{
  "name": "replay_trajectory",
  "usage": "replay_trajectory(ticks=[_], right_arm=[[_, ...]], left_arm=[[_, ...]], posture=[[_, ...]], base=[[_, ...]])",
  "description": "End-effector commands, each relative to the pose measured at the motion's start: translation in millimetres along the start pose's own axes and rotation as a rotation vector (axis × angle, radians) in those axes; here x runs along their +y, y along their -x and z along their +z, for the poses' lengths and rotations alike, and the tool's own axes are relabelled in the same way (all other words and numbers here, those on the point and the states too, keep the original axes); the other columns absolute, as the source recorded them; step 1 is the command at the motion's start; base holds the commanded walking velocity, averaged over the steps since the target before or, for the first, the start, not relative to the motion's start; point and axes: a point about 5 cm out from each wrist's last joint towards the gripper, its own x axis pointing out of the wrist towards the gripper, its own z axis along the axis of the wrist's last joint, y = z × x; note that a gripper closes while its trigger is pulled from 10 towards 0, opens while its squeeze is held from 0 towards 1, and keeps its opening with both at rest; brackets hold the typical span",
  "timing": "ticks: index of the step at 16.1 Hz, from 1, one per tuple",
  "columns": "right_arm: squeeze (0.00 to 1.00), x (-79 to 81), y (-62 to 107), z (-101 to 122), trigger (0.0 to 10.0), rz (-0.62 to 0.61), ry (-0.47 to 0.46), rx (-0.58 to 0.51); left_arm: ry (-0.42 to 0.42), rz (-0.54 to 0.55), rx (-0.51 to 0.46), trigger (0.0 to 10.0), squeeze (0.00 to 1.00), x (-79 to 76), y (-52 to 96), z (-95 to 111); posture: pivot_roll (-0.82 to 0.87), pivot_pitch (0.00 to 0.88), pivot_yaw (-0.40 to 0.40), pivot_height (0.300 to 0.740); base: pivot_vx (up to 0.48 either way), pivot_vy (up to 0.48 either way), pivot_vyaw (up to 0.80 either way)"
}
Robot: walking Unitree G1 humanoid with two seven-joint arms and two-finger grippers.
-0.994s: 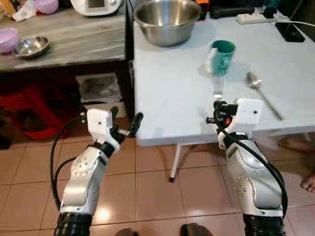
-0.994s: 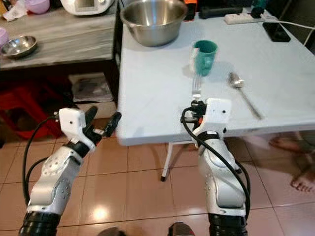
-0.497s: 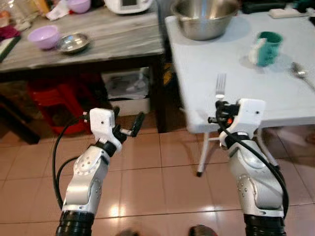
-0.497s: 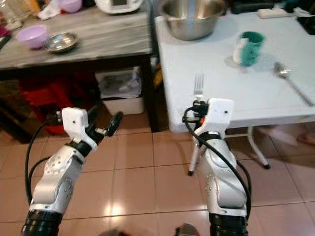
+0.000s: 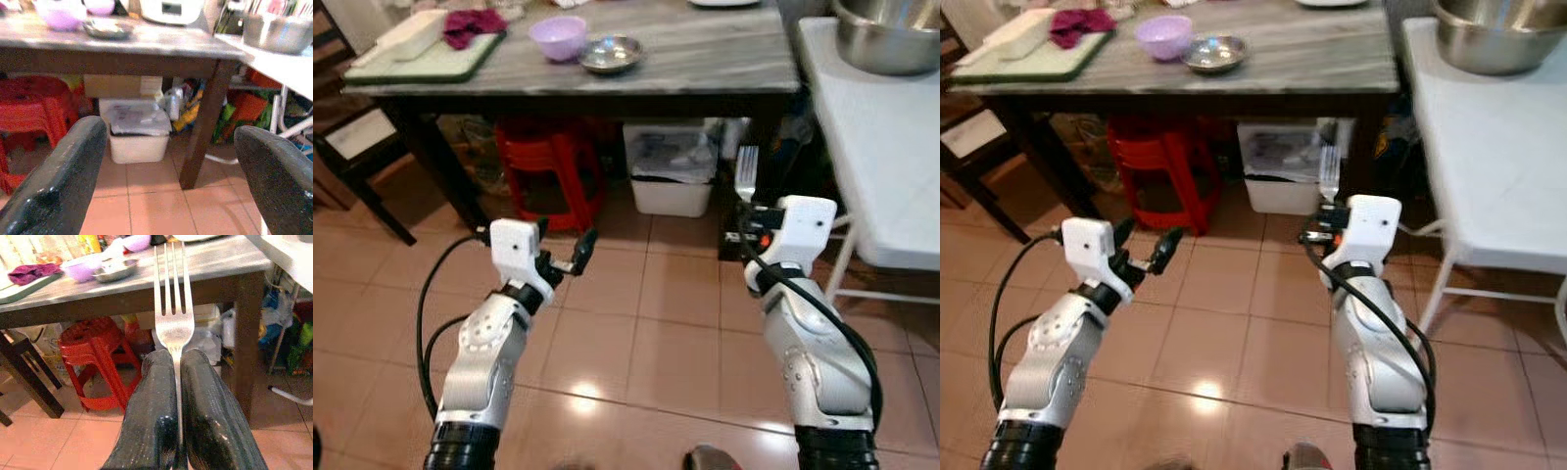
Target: Setting the table
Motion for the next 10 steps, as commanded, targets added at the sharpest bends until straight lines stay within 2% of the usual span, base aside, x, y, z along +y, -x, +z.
replay_trajectory(ticks=[1,5,6,8,10], right_arm=[[0.0,9.4,0.1,1.2,10.0,0.034,-0.017,-0.006],[0.0,7.6,0.0,1.0,10.0,0.027,-0.032,-0.009],[0.0,7.3,0.0,0.8,10.0,0.027,-0.035,-0.007],[0.0,7.3,-0.2,0.6,10.0,0.029,-0.037,-0.007],[0.0,7.2,-0.8,1.1,10.0,0.032,-0.035,-0.008]], left_arm=[[-0.008,0.027,0.009,10.0,0.0,7.4,7.0,-1.7],[0.006,-0.022,0.02,10.0,0.0,2.4,9.1,-3.8],[0.008,-0.022,0.015,10.0,0.0,2.4,9.3,-3.3],[0.01,-0.026,0.01,10.0,0.0,2.7,9.6,-2.4],[0.011,-0.029,0.009,10.0,0.0,2.3,9.2,-2.3]], posture=[[-0.16,0.157,0.081,0.74],[-0.16,0.157,0.078,0.74],[-0.16,0.156,0.078,0.74],[-0.16,0.152,0.076,0.74],[-0.16,0.15,0.075,0.74]], base=[[0.0,0.0,0.0],[0.0,0.0,0.0],[0.326,0.0,0.0],[0.39,0.0,-0.53],[0.465,0.0,0.0]])
